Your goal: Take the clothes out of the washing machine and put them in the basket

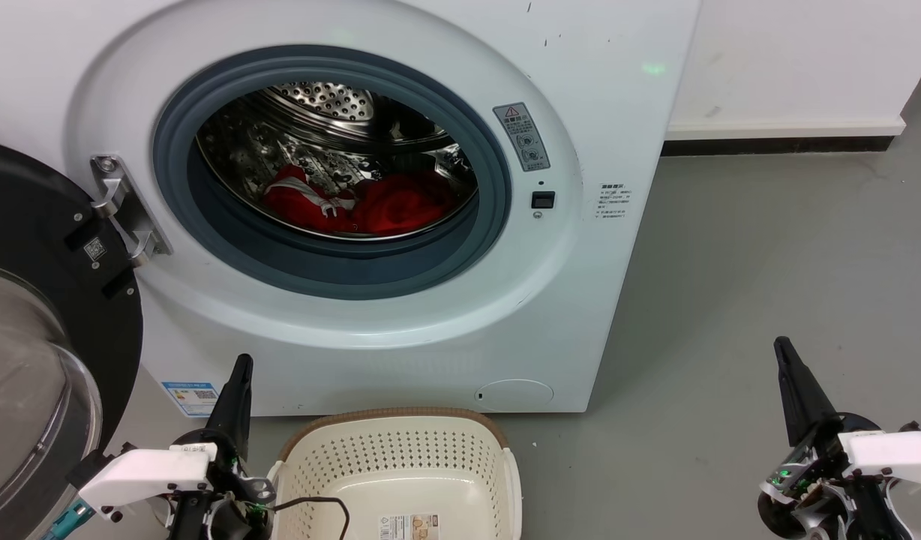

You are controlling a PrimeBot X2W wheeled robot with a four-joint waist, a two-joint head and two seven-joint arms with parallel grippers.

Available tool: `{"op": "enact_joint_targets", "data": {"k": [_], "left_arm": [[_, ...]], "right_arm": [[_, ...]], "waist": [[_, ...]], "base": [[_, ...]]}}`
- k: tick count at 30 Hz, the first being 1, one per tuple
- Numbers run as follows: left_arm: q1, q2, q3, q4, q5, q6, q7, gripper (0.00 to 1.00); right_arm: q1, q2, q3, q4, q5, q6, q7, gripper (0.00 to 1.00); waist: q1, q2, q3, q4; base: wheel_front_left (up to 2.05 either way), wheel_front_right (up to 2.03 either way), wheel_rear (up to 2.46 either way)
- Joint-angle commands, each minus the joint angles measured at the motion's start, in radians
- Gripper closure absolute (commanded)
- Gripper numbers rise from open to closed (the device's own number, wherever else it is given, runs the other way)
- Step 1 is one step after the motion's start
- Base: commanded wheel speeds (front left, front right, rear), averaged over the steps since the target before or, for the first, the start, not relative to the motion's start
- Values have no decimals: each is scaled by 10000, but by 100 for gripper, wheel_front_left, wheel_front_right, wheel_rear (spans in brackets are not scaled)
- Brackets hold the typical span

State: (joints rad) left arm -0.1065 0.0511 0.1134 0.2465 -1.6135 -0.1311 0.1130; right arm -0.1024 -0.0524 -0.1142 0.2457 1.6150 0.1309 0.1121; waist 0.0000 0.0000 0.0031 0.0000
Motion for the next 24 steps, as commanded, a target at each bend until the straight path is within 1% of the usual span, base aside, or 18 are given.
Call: {"op": "enact_joint_targets", "data": {"k": [1, 24], "left_arm": [[-54, -21, 19, -8, 14, -24, 26, 100], [-54, -21, 19, -8, 14, -24, 26, 100]], "right_arm": [[-136, 36, 6, 14, -44, -3, 15, 100], [-137, 36, 6, 14, -44, -3, 15, 100]], "waist": [[0, 0, 0, 0], [0, 0, 0, 0]], "base": [[0, 0, 0], [0, 0, 0]]}}
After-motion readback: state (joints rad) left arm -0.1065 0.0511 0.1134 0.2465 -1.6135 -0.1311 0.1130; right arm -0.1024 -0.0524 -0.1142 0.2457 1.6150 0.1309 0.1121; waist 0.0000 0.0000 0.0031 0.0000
